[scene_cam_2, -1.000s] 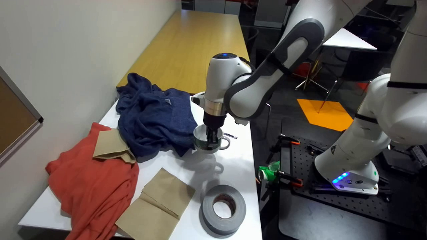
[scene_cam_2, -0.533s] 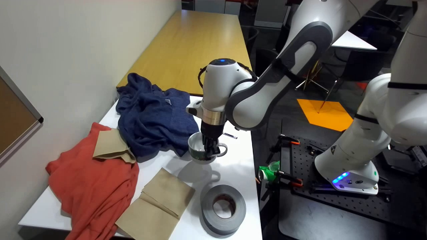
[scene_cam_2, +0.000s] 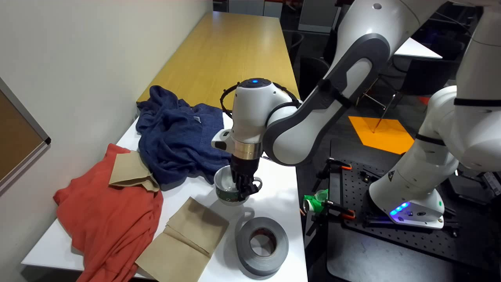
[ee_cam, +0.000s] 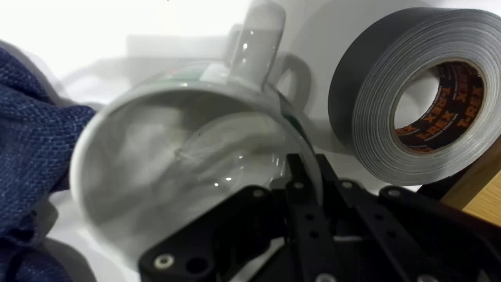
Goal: Move the cup to the left
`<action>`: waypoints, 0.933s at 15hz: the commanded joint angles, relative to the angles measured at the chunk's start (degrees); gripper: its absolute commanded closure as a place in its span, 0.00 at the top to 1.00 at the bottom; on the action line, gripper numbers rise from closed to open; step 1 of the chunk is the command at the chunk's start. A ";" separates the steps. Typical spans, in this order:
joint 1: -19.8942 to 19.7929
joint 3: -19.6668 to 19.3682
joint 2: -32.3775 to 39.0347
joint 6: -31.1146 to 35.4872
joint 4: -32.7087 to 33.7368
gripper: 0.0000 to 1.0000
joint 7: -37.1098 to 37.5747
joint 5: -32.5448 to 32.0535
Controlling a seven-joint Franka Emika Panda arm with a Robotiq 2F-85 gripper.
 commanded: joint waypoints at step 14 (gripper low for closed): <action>1.82 -1.47 6.00 -0.85 5.96 0.02 0.12 -12.01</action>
